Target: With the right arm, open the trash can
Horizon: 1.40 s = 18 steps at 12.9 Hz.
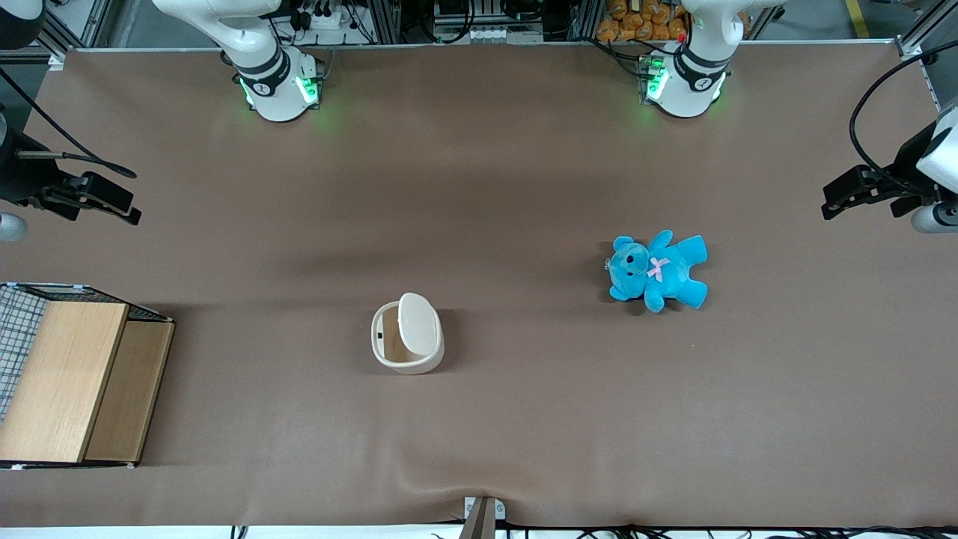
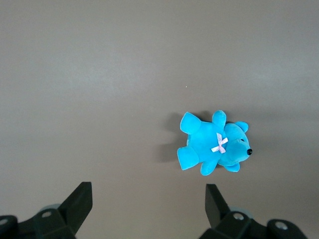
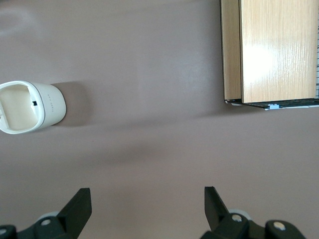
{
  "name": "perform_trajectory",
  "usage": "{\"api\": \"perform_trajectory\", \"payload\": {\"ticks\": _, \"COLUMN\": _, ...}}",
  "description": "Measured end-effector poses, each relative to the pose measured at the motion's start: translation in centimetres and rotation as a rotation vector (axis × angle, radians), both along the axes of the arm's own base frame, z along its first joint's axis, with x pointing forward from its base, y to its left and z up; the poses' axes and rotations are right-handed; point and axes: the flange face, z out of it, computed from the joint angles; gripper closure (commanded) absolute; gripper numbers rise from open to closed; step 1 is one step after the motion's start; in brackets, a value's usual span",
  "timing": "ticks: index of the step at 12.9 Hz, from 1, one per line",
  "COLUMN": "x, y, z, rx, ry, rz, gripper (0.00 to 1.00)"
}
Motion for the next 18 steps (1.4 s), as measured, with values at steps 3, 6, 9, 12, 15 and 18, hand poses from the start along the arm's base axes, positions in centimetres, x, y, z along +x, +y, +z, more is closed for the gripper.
{"api": "perform_trajectory", "payload": {"ticks": 3, "x": 0.0, "y": -0.1, "z": 0.0, "rx": -0.002, "ry": -0.001, "rz": -0.001, "gripper": 0.00}}
{"api": "perform_trajectory", "payload": {"ticks": 6, "x": 0.0, "y": -0.6, "z": 0.0, "rx": -0.026, "ry": -0.005, "rz": 0.072, "gripper": 0.00}}
{"api": "perform_trajectory", "payload": {"ticks": 9, "x": 0.0, "y": -2.4, "z": 0.0, "rx": -0.033, "ry": -0.006, "rz": 0.070, "gripper": 0.00}}
{"api": "perform_trajectory", "payload": {"ticks": 12, "x": 0.0, "y": -2.8, "z": 0.0, "rx": -0.033, "ry": -0.006, "rz": 0.066, "gripper": 0.00}}
{"api": "perform_trajectory", "payload": {"ticks": 15, "x": 0.0, "y": -2.8, "z": 0.0, "rx": -0.033, "ry": -0.006, "rz": 0.066, "gripper": 0.00}}
{"api": "perform_trajectory", "payload": {"ticks": 18, "x": 0.0, "y": -3.1, "z": 0.0, "rx": -0.033, "ry": -0.005, "rz": 0.061, "gripper": 0.00}}
